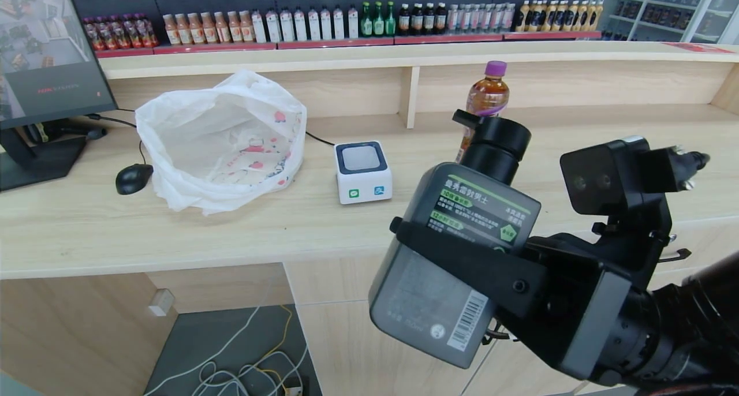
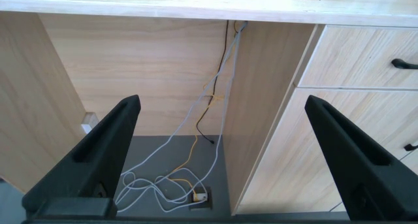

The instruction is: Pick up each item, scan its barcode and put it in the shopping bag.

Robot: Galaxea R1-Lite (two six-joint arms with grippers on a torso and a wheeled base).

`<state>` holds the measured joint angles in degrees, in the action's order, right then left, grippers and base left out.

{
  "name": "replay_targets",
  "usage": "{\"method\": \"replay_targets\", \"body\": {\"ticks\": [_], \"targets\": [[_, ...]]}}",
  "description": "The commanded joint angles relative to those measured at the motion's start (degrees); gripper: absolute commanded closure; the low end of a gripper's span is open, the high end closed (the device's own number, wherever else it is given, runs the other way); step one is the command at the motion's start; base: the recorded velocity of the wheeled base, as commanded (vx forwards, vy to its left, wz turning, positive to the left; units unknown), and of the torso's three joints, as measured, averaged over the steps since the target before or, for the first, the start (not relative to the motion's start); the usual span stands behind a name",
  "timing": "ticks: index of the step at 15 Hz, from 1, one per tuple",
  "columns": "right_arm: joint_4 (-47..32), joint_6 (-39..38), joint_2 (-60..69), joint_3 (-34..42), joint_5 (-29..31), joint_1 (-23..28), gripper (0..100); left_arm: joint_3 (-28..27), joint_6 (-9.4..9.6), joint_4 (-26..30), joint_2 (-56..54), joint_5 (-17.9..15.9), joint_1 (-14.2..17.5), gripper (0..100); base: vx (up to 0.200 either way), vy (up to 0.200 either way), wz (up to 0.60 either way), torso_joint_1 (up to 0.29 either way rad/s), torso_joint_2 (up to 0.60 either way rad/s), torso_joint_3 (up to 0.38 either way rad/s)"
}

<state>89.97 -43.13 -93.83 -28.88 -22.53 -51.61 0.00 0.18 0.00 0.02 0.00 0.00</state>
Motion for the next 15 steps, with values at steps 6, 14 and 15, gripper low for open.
{"method": "replay_targets", "body": {"ticks": [6,14,15], "targets": [[0.03,-0.29,-2.23,-4.61,0.20,-2.97,100,0.00,-0.01,0.00,-0.02,0.00,0.00,0,0.000,0.000,0.00,0.000,0.00,0.000],[0.03,-0.02,-1.71,-5.13,0.03,-3.76,100,0.00,-0.01,0.00,-0.02,0.00,0.00,0,0.000,0.000,0.00,0.000,0.00,0.000],[0.03,-0.02,-1.62,-5.05,0.03,-3.76,100,0.00,-0.01,0.00,-0.02,0.00,-0.09,0,0.000,0.000,0.00,0.000,0.00,0.000]]}}
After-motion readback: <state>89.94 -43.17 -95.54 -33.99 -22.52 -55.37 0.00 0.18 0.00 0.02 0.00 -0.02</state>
